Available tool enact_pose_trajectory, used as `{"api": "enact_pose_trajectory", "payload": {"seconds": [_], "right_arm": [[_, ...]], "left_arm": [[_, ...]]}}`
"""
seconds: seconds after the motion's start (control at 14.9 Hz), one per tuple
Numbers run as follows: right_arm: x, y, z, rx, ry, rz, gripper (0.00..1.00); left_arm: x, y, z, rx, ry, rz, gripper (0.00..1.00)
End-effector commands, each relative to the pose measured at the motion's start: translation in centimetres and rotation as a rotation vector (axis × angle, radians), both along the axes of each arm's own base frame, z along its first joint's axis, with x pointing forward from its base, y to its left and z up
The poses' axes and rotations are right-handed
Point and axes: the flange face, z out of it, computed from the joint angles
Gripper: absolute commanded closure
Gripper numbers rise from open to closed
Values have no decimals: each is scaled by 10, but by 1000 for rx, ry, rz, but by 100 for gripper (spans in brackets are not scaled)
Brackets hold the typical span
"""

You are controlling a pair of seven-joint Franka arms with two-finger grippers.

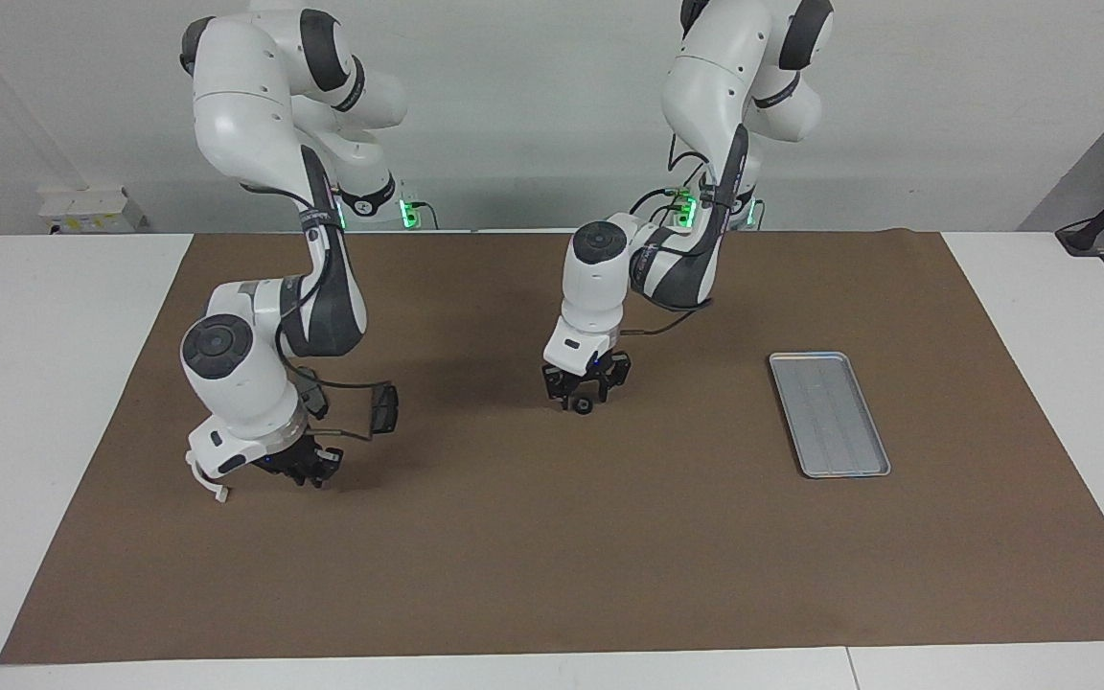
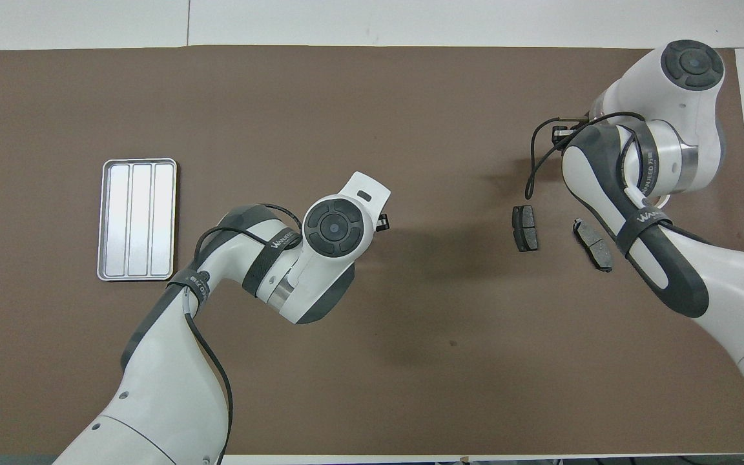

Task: Pick bearing gear from pile to tray

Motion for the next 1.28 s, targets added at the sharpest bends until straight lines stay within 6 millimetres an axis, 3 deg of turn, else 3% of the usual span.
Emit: {"api": "enact_pose_trajectory", "payload": {"seconds": [0.0, 0.07, 0.13, 0.34, 0.6, 0.74, 0.87, 1.01, 1.21], "right_arm": [[-3, -2, 4, -11, 8, 35, 100], [-3, -2, 4, -11, 7, 35, 100], [-3, -2, 4, -11, 7, 35, 100], [-3, -2, 4, -11, 5, 36, 100], [-3, -2, 4, -11, 4, 36, 100], [-3, -2, 4, -10, 4, 35, 100], [-3, -2, 3, -11, 5, 36, 100], [-3, -2, 4, -11, 5, 36, 100], [-3, -2, 5, -12, 8, 35, 100]], "left_arm": [[-1, 1, -2, 0, -22, -6, 76], [-1, 1, -2, 0, -22, -5, 85], [-1, 0, -2, 0, -21, -7, 100], [5, 6, 1, 13, -10, 4, 100], [14, 13, 39, 65, 30, 9, 100], [27, 50, 74, 80, 37, 3, 100], [27, 83, 113, 106, 83, -57, 100], [30, 135, 148, 115, 157, -120, 100], [39, 227, 192, 82, 216, -210, 100]]}}
